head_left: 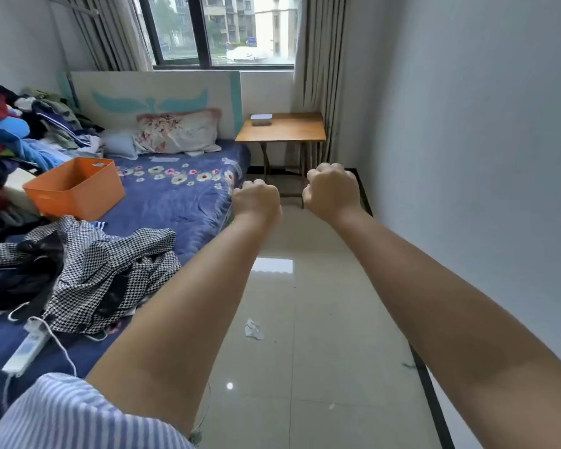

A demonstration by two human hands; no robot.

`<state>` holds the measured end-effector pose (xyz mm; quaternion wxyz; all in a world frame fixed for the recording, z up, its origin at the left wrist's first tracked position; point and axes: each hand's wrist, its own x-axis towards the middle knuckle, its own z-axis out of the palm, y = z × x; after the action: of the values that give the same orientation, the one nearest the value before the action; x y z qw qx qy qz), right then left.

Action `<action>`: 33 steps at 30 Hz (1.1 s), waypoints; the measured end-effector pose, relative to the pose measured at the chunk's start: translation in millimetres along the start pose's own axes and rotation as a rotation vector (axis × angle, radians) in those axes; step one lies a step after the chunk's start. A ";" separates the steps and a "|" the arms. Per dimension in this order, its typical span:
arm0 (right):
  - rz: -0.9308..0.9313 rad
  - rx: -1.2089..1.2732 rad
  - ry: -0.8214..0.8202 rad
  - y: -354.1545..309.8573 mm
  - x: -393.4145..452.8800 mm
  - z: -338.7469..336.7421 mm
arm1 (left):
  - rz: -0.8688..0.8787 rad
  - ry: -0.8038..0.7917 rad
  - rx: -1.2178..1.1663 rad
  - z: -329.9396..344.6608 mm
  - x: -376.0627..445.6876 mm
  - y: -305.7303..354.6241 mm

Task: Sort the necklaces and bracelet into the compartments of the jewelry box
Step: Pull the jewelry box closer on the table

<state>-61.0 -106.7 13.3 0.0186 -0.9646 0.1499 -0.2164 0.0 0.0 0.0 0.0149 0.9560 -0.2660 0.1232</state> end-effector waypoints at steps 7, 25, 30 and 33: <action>0.037 0.005 -0.066 -1.0 180.3 130.4 | -0.015 -0.070 0.008 88.9 191.0 -68.4; 0.100 0.066 -0.038 86.2 691.6 375.9 | 0.022 -0.150 -0.002 252.2 737.4 -140.4; 0.049 0.108 -0.044 106.7 827.8 434.6 | -0.013 -0.167 0.002 290.1 876.5 -153.5; 0.023 0.132 -0.065 113.7 905.1 476.6 | -0.034 -0.182 0.014 319.4 958.4 -167.9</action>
<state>888.3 -497.9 -57.0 0.0894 -0.9660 0.1456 -0.1941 952.4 -369.8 -70.1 -0.0140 0.9677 -0.2490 0.0372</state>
